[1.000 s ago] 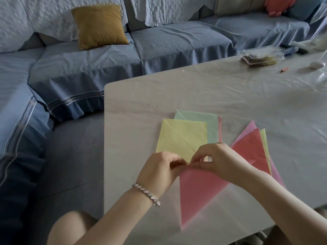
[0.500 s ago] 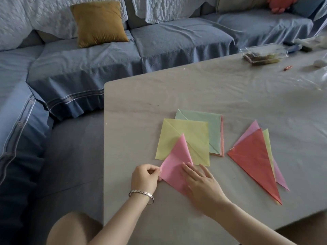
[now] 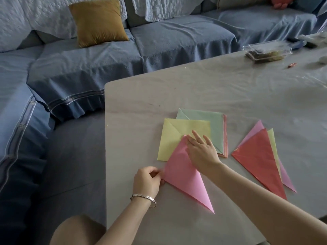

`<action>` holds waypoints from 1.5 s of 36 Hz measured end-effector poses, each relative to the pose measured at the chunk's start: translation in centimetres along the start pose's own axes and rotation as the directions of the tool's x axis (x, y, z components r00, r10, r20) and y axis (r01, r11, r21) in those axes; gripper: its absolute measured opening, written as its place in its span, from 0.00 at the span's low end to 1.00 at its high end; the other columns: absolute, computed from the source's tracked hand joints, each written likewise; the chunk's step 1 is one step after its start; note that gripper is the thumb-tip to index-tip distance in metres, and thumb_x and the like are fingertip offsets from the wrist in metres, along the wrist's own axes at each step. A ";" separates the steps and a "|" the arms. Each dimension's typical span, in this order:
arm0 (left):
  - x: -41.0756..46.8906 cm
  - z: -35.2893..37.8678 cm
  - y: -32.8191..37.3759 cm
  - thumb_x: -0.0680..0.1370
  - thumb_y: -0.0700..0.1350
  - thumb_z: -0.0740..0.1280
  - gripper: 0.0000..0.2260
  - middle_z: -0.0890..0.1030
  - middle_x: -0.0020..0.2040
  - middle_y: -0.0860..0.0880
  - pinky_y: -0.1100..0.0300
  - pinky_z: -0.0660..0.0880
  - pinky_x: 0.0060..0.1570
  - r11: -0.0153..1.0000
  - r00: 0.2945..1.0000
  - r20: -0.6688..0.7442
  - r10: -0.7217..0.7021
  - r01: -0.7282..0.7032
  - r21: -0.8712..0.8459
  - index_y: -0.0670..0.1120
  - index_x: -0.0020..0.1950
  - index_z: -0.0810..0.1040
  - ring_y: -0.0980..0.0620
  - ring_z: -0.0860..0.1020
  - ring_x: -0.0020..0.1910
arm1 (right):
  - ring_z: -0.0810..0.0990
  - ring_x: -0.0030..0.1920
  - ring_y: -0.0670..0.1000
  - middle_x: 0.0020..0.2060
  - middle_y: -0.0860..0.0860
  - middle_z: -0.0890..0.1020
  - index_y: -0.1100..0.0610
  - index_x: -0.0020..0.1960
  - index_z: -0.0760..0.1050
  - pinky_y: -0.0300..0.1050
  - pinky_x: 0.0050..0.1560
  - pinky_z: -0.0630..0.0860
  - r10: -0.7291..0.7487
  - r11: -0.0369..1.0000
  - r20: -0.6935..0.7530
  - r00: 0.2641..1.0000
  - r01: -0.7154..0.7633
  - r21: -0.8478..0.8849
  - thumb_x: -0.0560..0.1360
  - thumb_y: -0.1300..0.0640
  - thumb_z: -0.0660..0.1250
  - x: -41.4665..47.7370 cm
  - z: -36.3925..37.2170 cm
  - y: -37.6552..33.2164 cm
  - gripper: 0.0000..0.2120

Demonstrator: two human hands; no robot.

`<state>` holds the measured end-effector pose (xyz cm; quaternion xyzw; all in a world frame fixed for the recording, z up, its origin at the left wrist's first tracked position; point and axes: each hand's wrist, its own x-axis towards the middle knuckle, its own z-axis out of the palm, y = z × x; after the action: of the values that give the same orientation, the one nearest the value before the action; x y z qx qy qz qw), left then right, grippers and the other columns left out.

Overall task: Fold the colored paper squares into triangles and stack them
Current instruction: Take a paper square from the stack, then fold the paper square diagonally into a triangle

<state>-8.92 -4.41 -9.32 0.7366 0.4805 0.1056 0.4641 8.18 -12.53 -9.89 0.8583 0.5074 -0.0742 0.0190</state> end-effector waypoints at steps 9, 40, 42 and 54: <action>-0.1 0.1 0.0 0.73 0.42 0.69 0.06 0.80 0.27 0.51 0.72 0.67 0.27 0.999 1.000 0.010 -0.023 0.023 -0.025 0.46 0.36 0.80 0.64 0.72 0.20 | 0.42 0.75 0.50 0.76 0.48 0.51 0.56 0.75 0.53 0.48 0.72 0.47 0.005 1.000 0.018 1.000 -0.005 0.008 0.82 0.57 0.48 2.4 -0.3 0.7 0.22; -0.2 0.2 -0.3 0.72 0.38 0.69 0.10 0.79 0.23 0.53 0.56 0.78 0.41 0.996 0.999 -0.033 -0.043 0.041 -0.077 0.49 0.32 0.78 0.53 0.80 0.31 | 0.25 0.68 0.46 0.72 0.44 0.33 0.50 0.76 0.41 0.42 0.69 0.31 -0.295 0.951 0.328 0.897 0.241 0.196 0.50 0.25 0.61 -9.9 0.3 3.5 0.63; -0.3 0.2 -0.2 0.72 0.38 0.69 0.11 0.79 0.25 0.53 0.57 0.77 0.40 0.996 0.999 -0.039 -0.033 0.029 -0.084 0.49 0.32 0.78 0.53 0.80 0.30 | 0.26 0.68 0.45 0.72 0.44 0.32 0.50 0.75 0.37 0.42 0.68 0.31 -0.289 0.947 0.334 0.897 0.218 0.235 0.52 0.27 0.64 -9.9 -0.3 3.1 0.63; -0.8 1.4 4.5 0.75 0.39 0.67 0.08 0.79 0.29 0.54 0.68 0.74 0.35 0.949 0.987 0.053 0.155 -0.133 -0.287 0.45 0.36 0.79 0.57 0.78 0.31 | 0.78 0.44 0.47 0.46 0.41 0.79 0.45 0.50 0.74 0.41 0.50 0.76 0.453 0.426 -0.180 0.873 -0.034 0.904 0.71 0.72 0.65 -8.0 -2.3 3.2 0.22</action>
<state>-5.74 -6.35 -6.38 0.6995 0.3878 0.1788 0.5731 7.43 -20.82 -6.59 0.8036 0.2538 -0.1447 -0.5184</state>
